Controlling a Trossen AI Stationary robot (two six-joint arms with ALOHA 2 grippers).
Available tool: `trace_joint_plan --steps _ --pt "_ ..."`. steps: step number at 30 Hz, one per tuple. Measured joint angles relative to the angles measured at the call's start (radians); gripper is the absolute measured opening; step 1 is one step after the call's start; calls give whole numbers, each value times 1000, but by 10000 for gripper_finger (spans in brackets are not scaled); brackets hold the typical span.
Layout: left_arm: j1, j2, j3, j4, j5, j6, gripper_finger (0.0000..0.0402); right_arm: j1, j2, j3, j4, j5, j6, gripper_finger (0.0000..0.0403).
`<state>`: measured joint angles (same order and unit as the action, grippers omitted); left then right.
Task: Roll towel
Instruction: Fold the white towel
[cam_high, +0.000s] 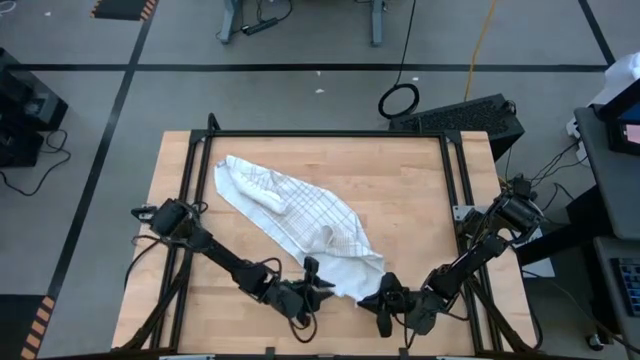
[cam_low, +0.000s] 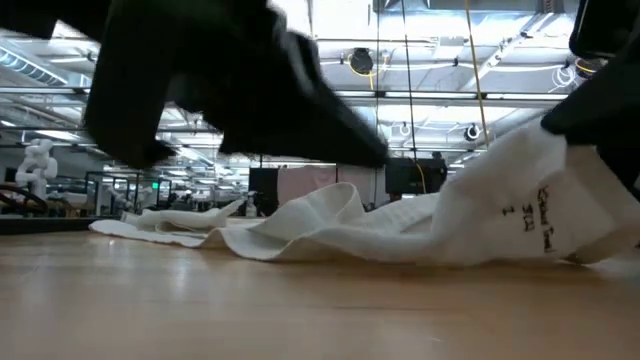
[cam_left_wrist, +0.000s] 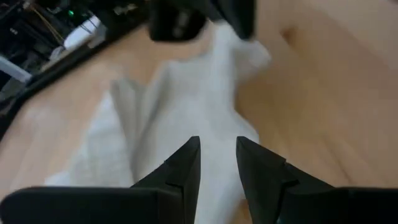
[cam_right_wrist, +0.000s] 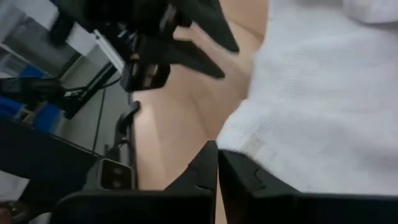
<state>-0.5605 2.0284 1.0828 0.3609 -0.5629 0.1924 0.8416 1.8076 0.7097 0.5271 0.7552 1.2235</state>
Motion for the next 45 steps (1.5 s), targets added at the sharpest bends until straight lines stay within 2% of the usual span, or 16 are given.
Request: trace_joint_plan --steps 4,8,10,14,21,23,26,28,34,37,42,45 --pt "-11 57 -2 -13 -31 0 110 -3 0 0 -12 2 25 4" --pt "-16 96 2 0 -150 -41 110 6 0 0 -8 -4 14 19" --pt "-16 99 3 -13 -177 -45 109 14 0 0 -8 -6 18 32" --pt "-25 78 1 -41 -182 -22 88 34 -1 0 -9 -64 -15 65" --pt "-57 -11 0 -85 -172 50 10 93 -1 0 -83 -90 -80 105" --pt "-55 -32 -2 -138 -173 27 6 98 -1 0 -116 -132 -70 107" --pt "-48 -49 -3 -182 -175 -26 21 102 -1 0 -138 -170 -64 109" --pt "-39 -53 -2 -219 -175 -66 32 103 -1 0 -150 -146 -99 107" --pt "-2 -39 -2 -414 -166 -304 51 72 -1 0 -241 18 -239 82" --pt "2 -39 -2 -434 -156 -365 51 38 0 0 -291 85 -241 61" --pt "3 -77 18 -436 -149 -303 51 -15 58 0 -306 -33 -214 16" --pt "15 -124 46 -406 -151 -232 51 -6 94 5 -311 -36 -156 3"
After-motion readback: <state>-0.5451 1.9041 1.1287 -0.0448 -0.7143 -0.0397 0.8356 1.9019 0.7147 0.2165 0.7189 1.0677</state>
